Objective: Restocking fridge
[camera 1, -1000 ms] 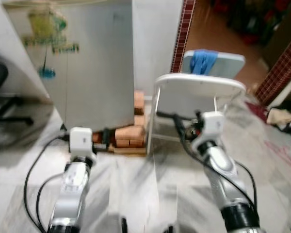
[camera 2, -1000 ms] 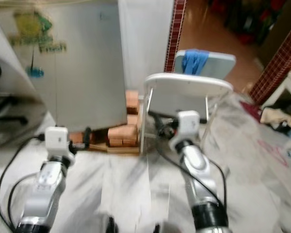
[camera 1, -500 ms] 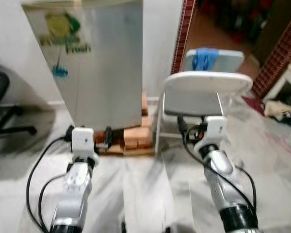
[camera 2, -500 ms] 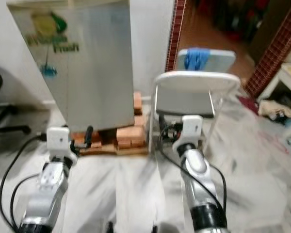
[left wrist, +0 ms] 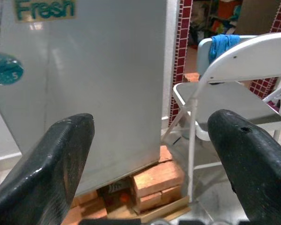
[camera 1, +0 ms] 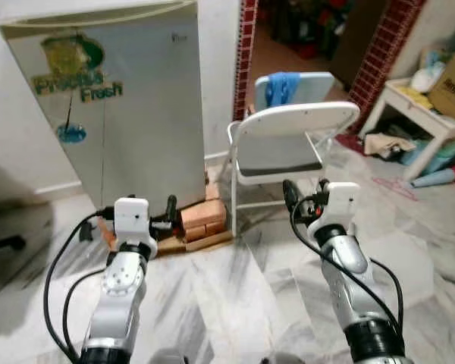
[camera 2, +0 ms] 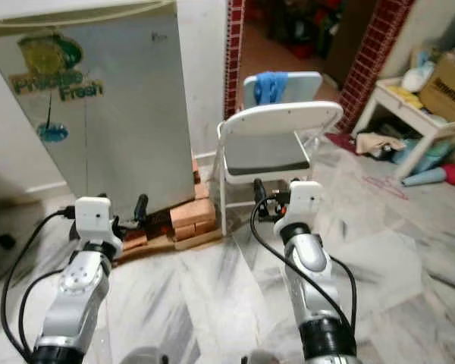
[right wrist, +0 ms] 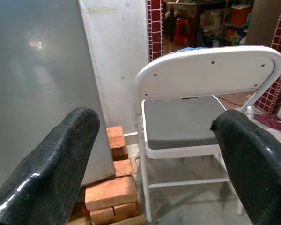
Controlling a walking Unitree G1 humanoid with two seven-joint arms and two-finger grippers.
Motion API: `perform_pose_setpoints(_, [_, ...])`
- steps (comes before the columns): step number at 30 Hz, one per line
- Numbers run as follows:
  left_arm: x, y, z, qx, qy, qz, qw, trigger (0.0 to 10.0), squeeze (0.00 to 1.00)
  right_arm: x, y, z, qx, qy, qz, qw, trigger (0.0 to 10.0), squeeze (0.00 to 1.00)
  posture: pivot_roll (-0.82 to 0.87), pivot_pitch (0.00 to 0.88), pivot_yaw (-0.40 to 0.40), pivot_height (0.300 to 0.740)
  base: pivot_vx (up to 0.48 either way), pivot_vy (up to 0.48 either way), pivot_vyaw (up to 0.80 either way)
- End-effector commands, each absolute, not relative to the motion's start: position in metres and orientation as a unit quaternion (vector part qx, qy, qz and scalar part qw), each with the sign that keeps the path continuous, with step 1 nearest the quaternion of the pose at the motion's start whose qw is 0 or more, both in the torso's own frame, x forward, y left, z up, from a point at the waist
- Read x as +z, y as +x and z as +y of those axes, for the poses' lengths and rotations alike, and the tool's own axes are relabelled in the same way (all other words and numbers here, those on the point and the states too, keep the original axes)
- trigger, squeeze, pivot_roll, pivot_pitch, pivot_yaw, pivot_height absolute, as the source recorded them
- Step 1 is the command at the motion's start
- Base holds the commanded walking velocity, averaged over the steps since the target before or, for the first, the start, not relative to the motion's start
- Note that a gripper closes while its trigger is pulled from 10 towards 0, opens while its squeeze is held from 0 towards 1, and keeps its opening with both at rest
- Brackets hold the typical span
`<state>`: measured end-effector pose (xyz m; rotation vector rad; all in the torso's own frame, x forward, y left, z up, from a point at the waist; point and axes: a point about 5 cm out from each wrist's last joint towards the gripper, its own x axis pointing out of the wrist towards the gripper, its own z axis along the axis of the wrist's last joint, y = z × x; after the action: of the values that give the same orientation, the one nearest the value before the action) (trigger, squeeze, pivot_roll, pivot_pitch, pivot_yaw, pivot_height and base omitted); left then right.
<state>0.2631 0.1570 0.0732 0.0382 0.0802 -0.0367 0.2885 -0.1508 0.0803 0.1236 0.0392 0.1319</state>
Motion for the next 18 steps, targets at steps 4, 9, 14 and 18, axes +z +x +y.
perform_pose_setpoints(4, [0.0756, 0.2656, 0.1659, 0.001, 0.027, 0.038, 0.999, 10.0, 0.0, 0.0903, 0.2963, -0.141, 0.083, 0.06, 0.002, 0.995, 10.0, 0.0, 0.01, 0.0, -0.002, 0.74, 0.0, 0.476, 0.0])
perform_pose_setpoints(9, [0.0787, 0.2677, 0.1648, -0.001, 0.034, 0.032, 0.999, 10.0, 0.0, 0.0935, 0.2986, -0.1404, 0.086, 0.058, -0.003, 0.995, 10.0, 0.0, 0.01, 0.0, -0.002, 0.74, 0.0, 0.476, 0.0])
perform_pose_setpoints(14, [0.0753, 0.2656, 0.1634, -0.007, 0.034, 0.039, 0.999, 10.0, 0.0, 0.0922, 0.2985, -0.1355, 0.088, 0.06, -0.003, 0.994, 10.0, 0.0, 0.01, 0.0, 0.004, 0.74, 0.0, 0.476, 0.0])
perform_pose_setpoints(18, [0.0751, 0.266, 0.1624, -0.007, 0.033, 0.04, 0.999, 10.0, 0.0, 0.0922, 0.2986, -0.1342, 0.091, 0.061, -0.003, 0.994, 10.0, 0.0, 0.01, 0.0, 0.002, 0.74, 0.0, 0.476, 0.0])
